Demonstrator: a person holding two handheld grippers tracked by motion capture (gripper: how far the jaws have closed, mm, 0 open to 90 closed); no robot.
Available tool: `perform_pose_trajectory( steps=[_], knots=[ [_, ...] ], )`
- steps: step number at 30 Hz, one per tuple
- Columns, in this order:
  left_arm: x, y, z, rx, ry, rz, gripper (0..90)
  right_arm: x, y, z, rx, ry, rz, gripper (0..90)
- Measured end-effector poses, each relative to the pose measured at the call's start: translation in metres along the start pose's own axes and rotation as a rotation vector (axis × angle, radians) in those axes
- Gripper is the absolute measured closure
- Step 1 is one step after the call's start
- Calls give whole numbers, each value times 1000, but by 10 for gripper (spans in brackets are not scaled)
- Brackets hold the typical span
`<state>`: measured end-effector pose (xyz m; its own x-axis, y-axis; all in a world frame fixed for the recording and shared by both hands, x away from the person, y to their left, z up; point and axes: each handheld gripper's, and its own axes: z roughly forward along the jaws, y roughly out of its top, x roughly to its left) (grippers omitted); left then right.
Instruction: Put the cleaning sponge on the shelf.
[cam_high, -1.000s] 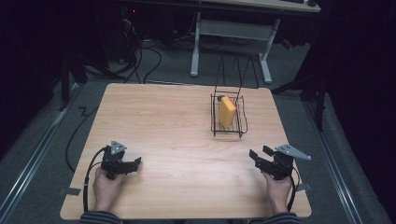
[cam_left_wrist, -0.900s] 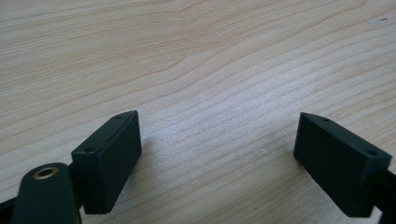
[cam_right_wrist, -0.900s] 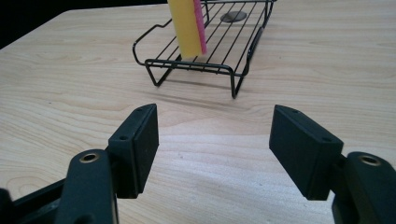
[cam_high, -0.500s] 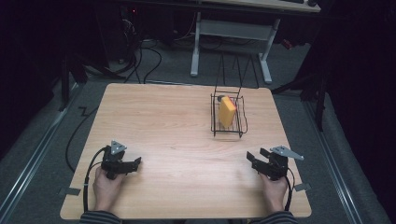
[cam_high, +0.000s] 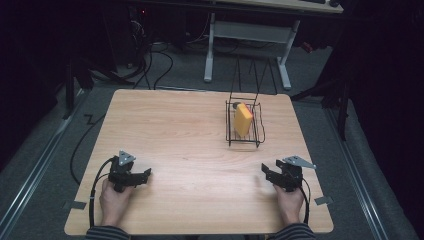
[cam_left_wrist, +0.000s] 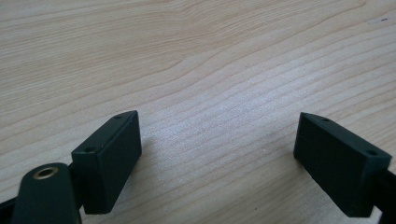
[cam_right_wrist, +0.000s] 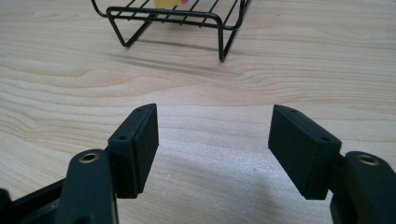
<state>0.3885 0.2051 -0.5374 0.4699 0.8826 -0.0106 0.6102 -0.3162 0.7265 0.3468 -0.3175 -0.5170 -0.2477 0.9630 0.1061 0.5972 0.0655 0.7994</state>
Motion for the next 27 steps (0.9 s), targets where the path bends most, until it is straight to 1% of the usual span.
perform_pose_trajectory(
  steps=[1,3,4,9,11,13,15,16,18,21,22,27],
  knots=[
    [0,0,0,0,0,0,156,0,0,1,2,-5,-9,340],
    [0,0,0,-1,-1,0,156,0,-1,3,7,-11,-7,340],
    [0,0,0,-1,-1,0,156,0,-2,4,19,-23,-11,340],
    [0,0,0,-1,-1,0,156,-1,-4,7,29,-34,-15,340],
    [0,0,0,-1,-1,0,156,0,-4,9,42,-48,-28,340],
    [0,0,0,-1,-1,0,156,1,-5,12,51,-59,-55,339],
    [0,0,0,-1,-1,0,156,2,-5,13,58,-64,-52,338],
    [0,0,0,-1,-1,0,156,3,-5,14,68,-73,-64,337],
    [0,0,0,-1,-1,0,156,3,-5,14,66,-72,-72,337],
    [0,0,0,-1,-1,0,156,4,-4,17,97,-83,-65,333],
    [0,0,0,-1,-1,0,156,4,-3,19,120,-88,-71,331],
    [0,0,0,-1,-1,0,156,5,-3,20,123,-95,-84,319]
  ],
)
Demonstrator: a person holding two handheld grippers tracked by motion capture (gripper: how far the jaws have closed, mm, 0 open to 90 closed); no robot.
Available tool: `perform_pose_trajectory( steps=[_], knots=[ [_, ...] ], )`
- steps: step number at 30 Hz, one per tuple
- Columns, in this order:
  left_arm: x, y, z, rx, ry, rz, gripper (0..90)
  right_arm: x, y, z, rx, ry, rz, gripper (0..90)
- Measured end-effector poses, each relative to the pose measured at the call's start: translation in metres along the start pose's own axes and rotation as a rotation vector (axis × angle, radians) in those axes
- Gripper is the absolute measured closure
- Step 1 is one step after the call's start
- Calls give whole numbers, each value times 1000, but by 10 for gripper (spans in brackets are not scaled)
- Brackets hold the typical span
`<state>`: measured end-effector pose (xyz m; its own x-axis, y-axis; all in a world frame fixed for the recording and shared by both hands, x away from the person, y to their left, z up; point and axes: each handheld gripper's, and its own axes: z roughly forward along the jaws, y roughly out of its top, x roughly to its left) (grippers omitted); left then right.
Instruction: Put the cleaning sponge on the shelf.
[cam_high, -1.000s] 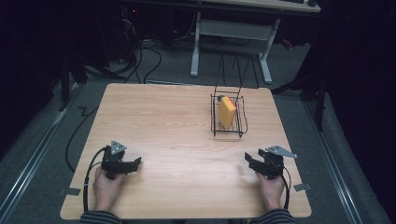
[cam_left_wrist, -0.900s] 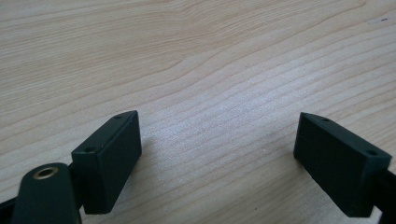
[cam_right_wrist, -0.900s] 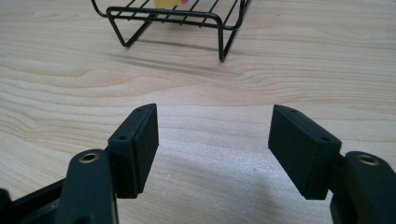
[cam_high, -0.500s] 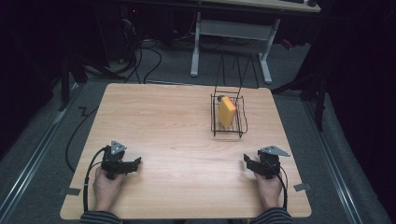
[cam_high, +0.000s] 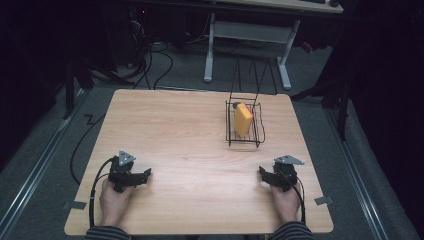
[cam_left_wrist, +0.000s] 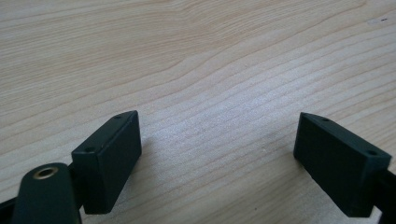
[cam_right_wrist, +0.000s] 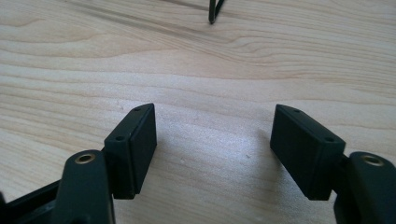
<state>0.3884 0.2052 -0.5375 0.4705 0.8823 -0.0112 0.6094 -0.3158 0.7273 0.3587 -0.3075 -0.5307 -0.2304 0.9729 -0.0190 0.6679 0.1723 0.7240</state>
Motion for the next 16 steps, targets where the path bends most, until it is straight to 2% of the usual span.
perform_pose_trajectory(
  steps=[16],
  knots=[
    [0,0,0,-1,0,-2,157,1,0,0,-1,2,-4,323]
  ],
)
